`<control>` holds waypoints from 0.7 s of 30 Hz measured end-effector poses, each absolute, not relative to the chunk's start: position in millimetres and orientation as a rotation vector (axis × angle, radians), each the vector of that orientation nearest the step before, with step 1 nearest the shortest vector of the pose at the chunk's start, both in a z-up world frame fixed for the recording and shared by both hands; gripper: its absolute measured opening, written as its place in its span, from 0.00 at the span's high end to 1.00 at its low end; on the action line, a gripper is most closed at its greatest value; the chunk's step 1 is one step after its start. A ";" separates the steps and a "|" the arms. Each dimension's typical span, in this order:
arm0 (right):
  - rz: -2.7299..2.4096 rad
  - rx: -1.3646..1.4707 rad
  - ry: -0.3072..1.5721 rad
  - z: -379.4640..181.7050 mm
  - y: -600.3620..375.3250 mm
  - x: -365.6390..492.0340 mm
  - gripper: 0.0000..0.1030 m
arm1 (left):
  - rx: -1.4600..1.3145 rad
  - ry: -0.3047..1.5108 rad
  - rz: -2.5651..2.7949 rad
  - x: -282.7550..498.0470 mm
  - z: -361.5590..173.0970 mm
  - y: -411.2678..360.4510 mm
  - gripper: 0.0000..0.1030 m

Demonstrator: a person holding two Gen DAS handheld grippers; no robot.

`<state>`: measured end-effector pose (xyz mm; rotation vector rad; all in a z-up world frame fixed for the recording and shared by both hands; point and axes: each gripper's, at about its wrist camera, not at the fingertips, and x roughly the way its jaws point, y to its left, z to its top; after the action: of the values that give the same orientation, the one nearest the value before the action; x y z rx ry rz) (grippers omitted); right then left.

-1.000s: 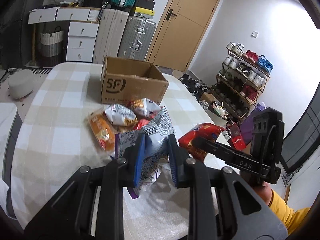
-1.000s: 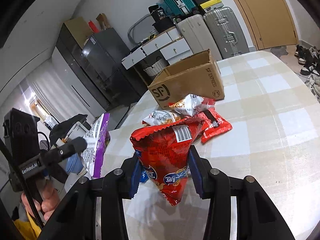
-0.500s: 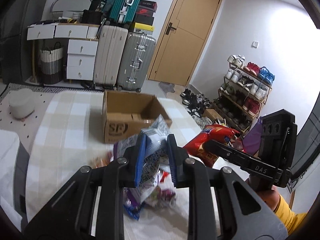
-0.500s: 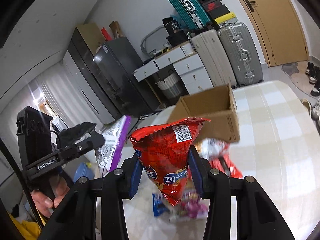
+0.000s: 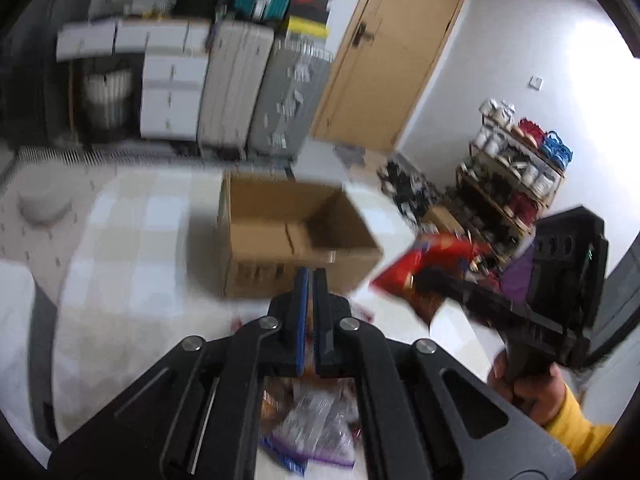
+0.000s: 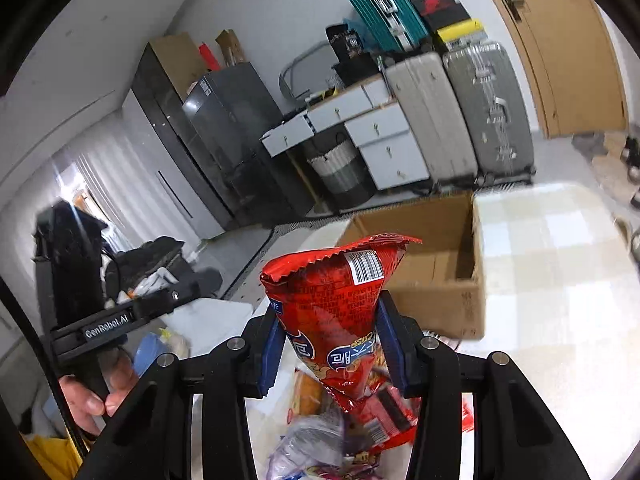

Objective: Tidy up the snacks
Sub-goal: 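Lift the red chip bag with the right tool while the left tool lifts the silver bag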

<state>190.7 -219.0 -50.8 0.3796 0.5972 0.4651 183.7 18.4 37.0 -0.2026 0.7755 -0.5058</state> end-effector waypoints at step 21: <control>0.420 0.499 0.645 -121.5 -254.9 151.2 0.57 | -0.077 1.060 -0.568 127.6 -90.9 -43.9 0.19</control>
<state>151.2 -254.9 -121.5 0.4989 0.6454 0.4201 127.6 -43.9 -90.9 -0.0768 1.0599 -0.5679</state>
